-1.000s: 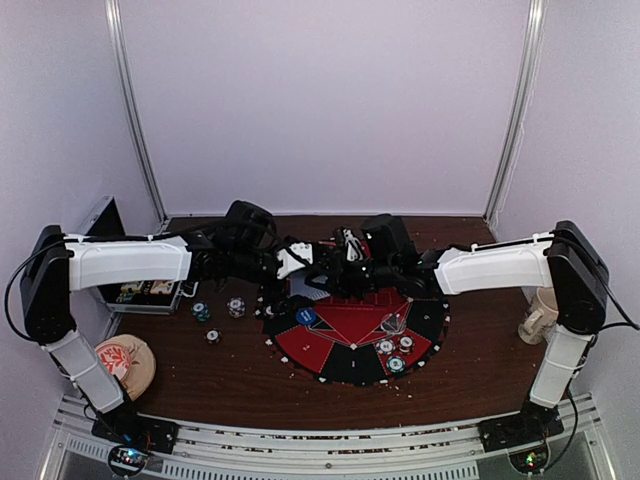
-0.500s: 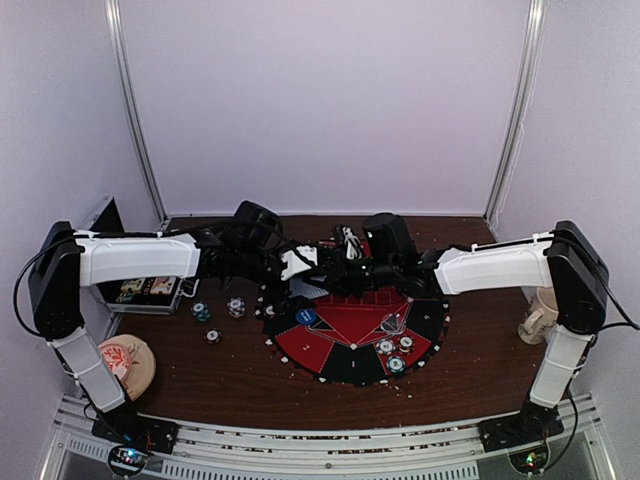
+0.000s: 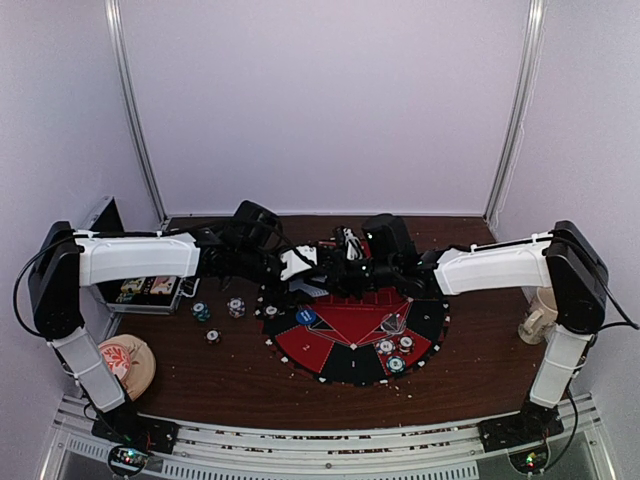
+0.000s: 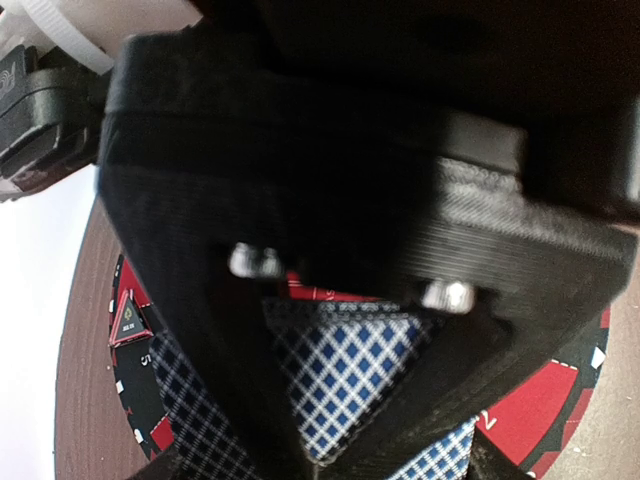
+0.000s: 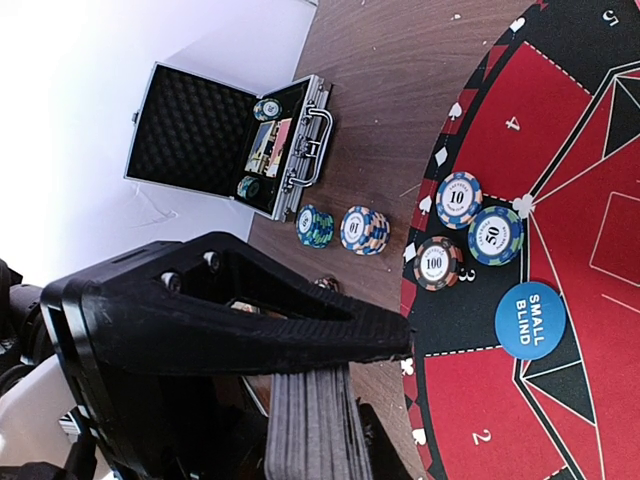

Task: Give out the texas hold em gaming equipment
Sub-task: Pass from the right arm to the left

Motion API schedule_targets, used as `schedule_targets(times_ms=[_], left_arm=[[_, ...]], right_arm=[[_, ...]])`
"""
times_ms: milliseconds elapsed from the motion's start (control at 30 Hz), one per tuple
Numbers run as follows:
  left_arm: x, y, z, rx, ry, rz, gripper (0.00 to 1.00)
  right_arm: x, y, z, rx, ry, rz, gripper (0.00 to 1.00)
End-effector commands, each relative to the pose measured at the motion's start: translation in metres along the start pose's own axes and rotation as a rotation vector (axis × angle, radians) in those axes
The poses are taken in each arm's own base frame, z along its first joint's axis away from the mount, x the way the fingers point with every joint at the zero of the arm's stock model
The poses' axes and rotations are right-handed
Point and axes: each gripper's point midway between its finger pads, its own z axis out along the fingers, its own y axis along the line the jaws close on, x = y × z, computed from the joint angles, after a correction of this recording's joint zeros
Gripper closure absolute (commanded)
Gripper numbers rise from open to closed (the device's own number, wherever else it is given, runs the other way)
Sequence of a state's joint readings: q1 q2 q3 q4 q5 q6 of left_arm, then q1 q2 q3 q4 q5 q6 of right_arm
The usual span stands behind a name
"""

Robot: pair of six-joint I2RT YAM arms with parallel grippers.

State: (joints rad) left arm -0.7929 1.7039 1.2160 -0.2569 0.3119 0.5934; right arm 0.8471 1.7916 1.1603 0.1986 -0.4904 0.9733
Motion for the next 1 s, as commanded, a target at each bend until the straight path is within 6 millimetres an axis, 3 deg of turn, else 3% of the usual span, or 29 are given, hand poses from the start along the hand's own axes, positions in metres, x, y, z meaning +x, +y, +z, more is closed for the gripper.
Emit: schedule_targets(times_ms=[0, 100, 200, 567, 967], left_arm=[[-0.007, 0.003, 0.001, -0.006, -0.015, 0.023, 0.36], [-0.006, 0.004, 0.002, -0.01, -0.01, 0.018, 0.16], [-0.005, 0.003, 0.002, -0.005, -0.001, 0.019, 0.03], [-0.002, -0.012, 0.007, 0.096, 0.005, 0.031, 0.02], [-0.001, -0.019, 0.003, 0.117, -0.016, 0.024, 0.1]], right_arm=[[-0.001, 0.027, 0.0, -0.094, 0.006, -0.032, 0.86], [0.0, 0.029, 0.001, -0.105, 0.011, -0.03, 0.93], [0.002, 0.033, 0.002, -0.117, 0.016, -0.031, 0.99], [0.007, 0.039, 0.007, -0.128, 0.03, -0.04, 1.0], [0.004, 0.048, -0.004, -0.164, -0.004, -0.048, 1.0]])
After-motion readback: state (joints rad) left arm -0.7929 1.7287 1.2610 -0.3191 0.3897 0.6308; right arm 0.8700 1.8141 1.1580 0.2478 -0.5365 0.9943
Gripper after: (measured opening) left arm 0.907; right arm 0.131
